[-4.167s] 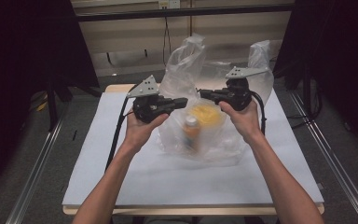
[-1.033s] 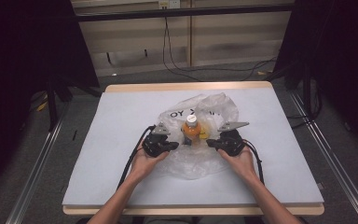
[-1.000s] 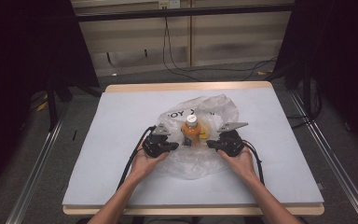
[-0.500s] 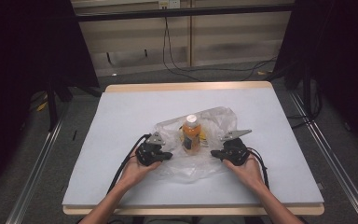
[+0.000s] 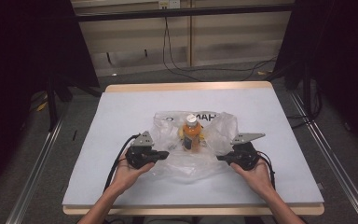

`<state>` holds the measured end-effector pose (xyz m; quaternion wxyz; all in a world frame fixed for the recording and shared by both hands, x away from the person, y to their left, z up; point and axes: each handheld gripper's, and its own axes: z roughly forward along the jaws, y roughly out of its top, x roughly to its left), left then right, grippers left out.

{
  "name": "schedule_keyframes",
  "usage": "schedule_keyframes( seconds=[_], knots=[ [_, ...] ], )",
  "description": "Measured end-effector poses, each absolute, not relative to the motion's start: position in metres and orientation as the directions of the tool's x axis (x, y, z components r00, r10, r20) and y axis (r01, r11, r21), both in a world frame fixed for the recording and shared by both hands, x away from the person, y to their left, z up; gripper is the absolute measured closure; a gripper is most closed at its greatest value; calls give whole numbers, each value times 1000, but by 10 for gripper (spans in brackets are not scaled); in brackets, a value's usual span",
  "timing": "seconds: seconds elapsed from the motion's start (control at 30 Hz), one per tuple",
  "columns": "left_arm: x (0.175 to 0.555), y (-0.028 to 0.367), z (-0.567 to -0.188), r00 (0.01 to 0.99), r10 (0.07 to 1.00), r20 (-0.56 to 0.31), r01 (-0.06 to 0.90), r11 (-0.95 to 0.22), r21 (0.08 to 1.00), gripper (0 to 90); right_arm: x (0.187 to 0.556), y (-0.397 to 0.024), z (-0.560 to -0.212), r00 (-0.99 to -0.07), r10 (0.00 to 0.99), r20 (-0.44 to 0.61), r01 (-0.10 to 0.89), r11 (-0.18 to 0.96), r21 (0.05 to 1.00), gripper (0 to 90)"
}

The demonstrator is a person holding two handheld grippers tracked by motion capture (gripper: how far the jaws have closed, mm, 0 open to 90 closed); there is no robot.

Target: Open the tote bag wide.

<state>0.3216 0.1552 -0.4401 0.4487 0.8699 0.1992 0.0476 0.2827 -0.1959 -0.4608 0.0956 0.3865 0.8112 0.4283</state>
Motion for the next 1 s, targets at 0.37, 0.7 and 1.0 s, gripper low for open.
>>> schedule_keyframes(
  seconds=[0.37, 0.7, 1.0],
  knots=[
    [332, 152, -403, 910, 410, -70, 251, -408, 878, 900, 266, -198, -408, -730, 665, 158, 430, 268, 862, 900],
    [405, 132, -390, 856, 503, -120, 310, -315, 897, 900, 339, -194, -358, -727, 665, 173, 356, 148, 923, 900],
    [439, 123, -449, 797, 568, -205, 469, -368, 803, 900, 405, -208, -415, -594, 773, 222, 488, 126, 864, 900]
  ],
)
